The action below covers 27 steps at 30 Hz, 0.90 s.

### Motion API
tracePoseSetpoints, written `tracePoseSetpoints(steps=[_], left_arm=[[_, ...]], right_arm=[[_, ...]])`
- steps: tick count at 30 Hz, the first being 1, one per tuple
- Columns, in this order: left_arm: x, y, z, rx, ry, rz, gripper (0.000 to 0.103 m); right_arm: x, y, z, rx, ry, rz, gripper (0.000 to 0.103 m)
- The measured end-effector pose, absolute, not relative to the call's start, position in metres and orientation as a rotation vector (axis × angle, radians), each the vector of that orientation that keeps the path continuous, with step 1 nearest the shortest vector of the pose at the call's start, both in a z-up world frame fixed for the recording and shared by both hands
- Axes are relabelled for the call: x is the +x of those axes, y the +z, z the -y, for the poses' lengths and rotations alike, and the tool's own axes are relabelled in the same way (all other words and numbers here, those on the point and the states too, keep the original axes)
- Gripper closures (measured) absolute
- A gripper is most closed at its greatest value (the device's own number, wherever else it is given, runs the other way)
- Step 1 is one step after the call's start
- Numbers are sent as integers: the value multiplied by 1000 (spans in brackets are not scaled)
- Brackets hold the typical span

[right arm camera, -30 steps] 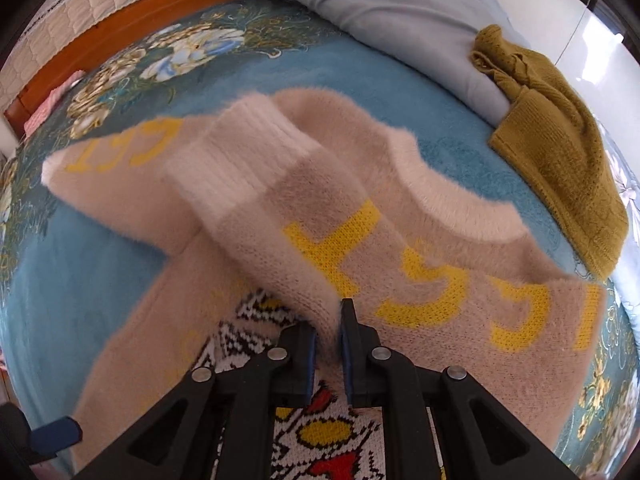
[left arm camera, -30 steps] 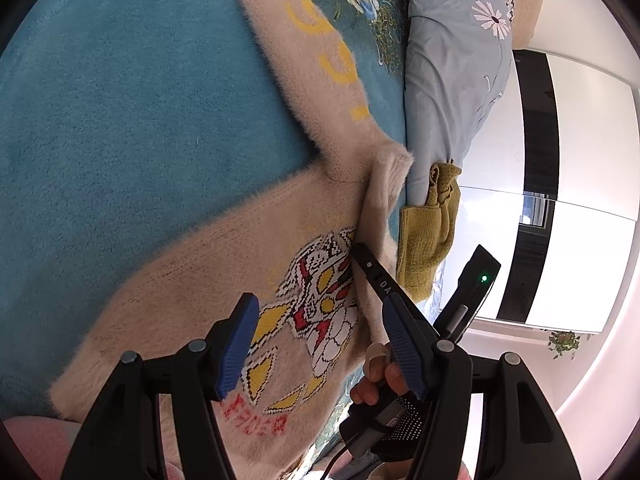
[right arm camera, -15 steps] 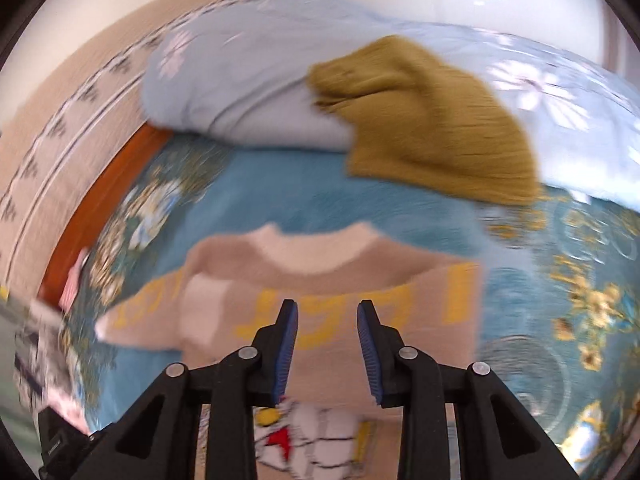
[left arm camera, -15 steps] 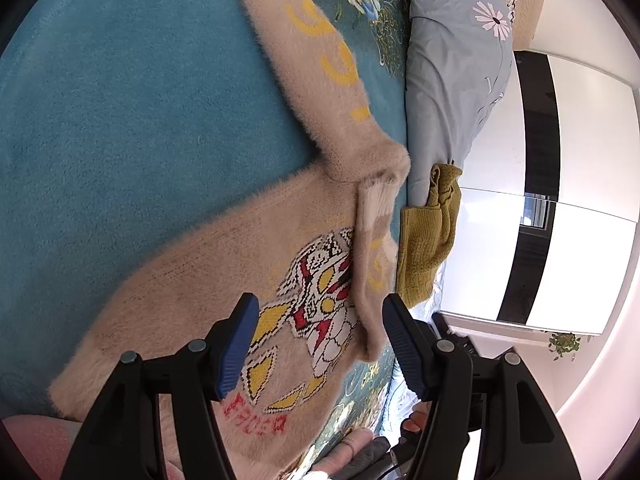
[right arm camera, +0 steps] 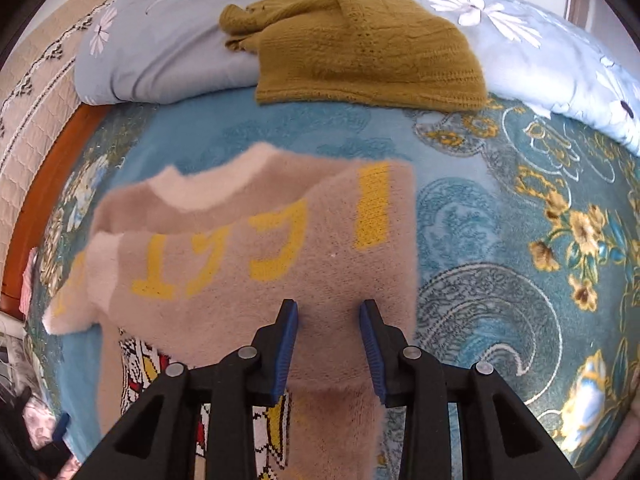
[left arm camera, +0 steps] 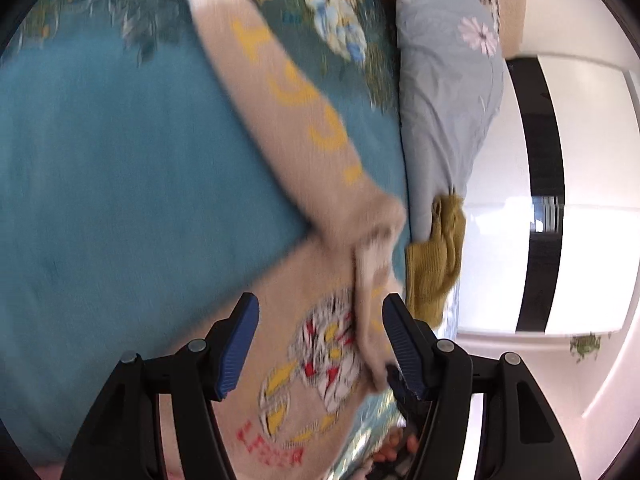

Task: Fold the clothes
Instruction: 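Grasp the other sleeve cuff with the left gripper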

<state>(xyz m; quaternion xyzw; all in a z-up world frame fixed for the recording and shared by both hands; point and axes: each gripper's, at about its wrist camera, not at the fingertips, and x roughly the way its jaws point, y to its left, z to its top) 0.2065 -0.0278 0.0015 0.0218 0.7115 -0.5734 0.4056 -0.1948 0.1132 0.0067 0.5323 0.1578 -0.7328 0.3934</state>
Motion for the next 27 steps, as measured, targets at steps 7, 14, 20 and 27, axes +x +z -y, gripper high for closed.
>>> tracePoseSetpoints(steps=[7, 14, 20, 27], left_arm=[[294, -10, 87, -111, -1215, -1716, 34], [327, -41, 138, -15, -1079, -1665, 34], [333, -57, 162, -36, -1072, -1685, 58], [324, -43, 174, 90, -1083, -1616, 93]], right_arm=[[-152, 47, -127, 1116, -1877, -443, 67], [-129, 42, -151, 1188, -1813, -468, 66], [-146, 42, -168, 1288, -1842, -435, 66], [-147, 33, -170, 1345, -1834, -421, 66]])
